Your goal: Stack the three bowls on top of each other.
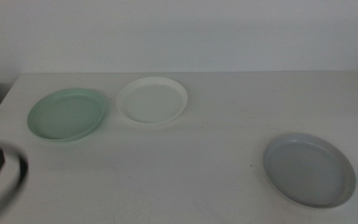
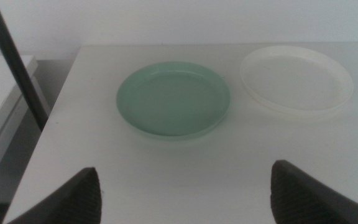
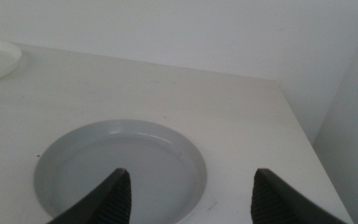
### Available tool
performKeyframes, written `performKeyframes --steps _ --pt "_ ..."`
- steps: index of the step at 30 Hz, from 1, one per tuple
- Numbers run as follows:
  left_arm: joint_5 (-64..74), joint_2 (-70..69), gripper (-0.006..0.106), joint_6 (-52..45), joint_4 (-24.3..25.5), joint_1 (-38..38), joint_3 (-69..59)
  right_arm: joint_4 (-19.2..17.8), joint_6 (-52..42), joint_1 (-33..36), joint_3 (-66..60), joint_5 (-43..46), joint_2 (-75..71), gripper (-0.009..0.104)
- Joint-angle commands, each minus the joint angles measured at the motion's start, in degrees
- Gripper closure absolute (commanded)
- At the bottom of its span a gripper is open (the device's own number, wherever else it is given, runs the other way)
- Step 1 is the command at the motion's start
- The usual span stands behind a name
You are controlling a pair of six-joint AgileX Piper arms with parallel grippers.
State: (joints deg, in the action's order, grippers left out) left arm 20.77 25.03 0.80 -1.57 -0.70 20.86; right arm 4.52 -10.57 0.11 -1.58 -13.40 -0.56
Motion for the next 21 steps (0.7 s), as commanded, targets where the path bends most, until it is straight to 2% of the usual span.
performKeyframes --steps 1,13,17,21 --pt "0.15 7.23 -0.005 0.87 -0.40 0.04 8.92 -0.17 -0.25 -0.46 0.31 4.02 -0.44 0.045" --pt "20.95 38.23 -0.005 1.57 -1.52 0.04 46.57 -0.17 -0.25 -0.46 0.31 4.02 -0.44 0.045" --pt "22.53 44.93 -0.005 2.07 -5.77 0.04 53.14 -0.17 -0.25 -0.46 0.31 4.02 -0.44 0.045" --pt "20.69 49.85 -0.005 2.15 -5.59 0.04 54.35 -0.17 -0.25 -0.46 0.31 4.02 -0.44 0.045"
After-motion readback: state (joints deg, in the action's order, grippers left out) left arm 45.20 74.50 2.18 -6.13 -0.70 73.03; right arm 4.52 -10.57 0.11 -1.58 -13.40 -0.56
